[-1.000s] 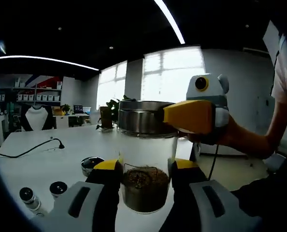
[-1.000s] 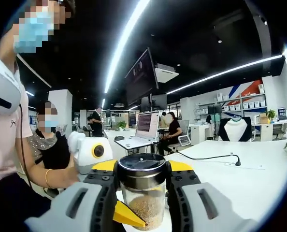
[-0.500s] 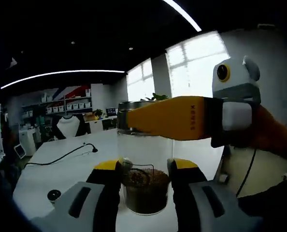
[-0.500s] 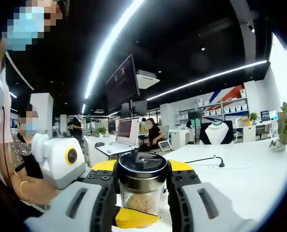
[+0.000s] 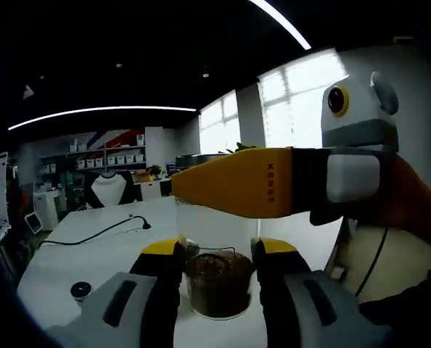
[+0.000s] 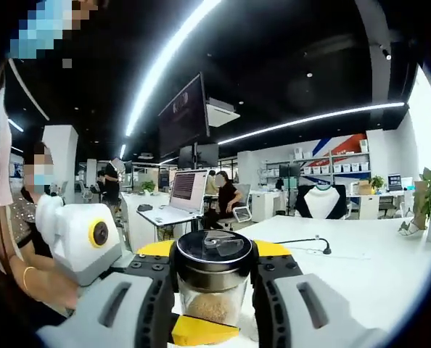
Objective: Rotate the seasoning bottle until the label or dispensing opening points toward the visible target arrow and the bottle remains upright within the marked orientation range
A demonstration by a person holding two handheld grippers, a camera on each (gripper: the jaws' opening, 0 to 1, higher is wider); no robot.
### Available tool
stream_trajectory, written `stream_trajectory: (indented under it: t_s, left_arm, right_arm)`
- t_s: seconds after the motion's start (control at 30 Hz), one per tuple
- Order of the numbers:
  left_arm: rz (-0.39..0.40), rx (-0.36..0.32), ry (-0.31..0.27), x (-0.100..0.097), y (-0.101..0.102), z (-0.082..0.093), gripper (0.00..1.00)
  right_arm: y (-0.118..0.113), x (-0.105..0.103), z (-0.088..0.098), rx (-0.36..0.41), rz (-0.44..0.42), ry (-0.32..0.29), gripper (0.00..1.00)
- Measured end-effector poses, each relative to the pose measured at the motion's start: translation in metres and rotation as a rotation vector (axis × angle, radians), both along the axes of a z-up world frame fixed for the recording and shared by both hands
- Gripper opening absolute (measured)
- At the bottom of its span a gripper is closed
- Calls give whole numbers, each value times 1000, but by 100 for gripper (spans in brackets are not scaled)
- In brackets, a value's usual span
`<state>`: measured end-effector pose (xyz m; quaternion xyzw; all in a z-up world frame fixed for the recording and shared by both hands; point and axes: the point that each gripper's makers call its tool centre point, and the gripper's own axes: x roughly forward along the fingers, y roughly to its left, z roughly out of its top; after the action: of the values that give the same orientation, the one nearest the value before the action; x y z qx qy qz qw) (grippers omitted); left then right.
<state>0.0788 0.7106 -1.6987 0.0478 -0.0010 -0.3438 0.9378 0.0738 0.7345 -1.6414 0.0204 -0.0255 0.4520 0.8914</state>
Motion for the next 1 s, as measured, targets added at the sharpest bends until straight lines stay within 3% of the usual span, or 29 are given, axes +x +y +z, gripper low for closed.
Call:
stream_trajectory:
  t_s: [0.23,0.4,0.6,0.77,0.87,1.0]
  left_arm:
    - [-230,12,-32,-14,-12,7,45]
    - [-295,42,-67,-17,-19,12,51]
    - [-368,35,-12,-24,-25,5,48]
    - [-318,18,-17,-25,-25,6,47]
    - [-234,85,-14,-18,-20,-7,47]
    - [-162,-42,80,-16,-21,-16,46]
  right_arm:
    - [-3,-13,5,5,126,4,37]
    - [-1,-23,8,-18,185,-21,37]
    - [1,-31,4,-57,221,-44,37]
    - [0,-32,3,-41,212,-26,38]
    - [3,-31,-9,-100,183,-23,38]
    - [2,-26,-19,-48,124,37,37]
